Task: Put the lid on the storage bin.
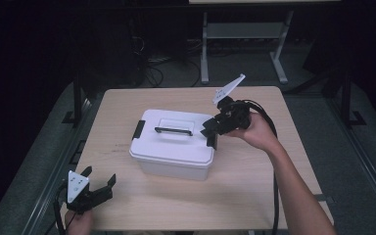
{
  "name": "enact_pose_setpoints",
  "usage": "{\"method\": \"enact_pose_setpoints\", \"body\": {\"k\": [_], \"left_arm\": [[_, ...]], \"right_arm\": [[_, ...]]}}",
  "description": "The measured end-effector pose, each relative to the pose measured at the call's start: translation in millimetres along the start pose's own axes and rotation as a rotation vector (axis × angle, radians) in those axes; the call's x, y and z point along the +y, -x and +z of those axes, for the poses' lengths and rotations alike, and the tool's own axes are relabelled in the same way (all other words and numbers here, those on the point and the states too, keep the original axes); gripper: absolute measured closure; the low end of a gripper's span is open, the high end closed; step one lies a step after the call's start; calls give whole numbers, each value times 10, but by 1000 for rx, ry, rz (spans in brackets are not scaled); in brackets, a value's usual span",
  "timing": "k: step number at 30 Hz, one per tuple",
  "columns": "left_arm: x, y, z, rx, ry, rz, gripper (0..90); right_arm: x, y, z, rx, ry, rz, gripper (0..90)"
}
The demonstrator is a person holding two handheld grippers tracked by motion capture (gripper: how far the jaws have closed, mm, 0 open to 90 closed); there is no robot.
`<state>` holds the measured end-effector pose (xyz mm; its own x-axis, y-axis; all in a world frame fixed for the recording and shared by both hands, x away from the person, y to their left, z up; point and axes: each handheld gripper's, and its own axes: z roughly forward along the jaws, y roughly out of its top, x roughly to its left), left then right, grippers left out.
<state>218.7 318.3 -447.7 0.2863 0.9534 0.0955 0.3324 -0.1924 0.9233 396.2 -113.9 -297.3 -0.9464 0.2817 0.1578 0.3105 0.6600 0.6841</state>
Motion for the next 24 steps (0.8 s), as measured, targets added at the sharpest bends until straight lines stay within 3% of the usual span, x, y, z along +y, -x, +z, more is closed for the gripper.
{"method": "enact_pose_setpoints", "body": {"k": [24], "left_arm": [[0, 0, -9, 5, 4, 2, 130]], "right_arm": [[-324, 12, -195, -43, 19, 57, 540]]}}
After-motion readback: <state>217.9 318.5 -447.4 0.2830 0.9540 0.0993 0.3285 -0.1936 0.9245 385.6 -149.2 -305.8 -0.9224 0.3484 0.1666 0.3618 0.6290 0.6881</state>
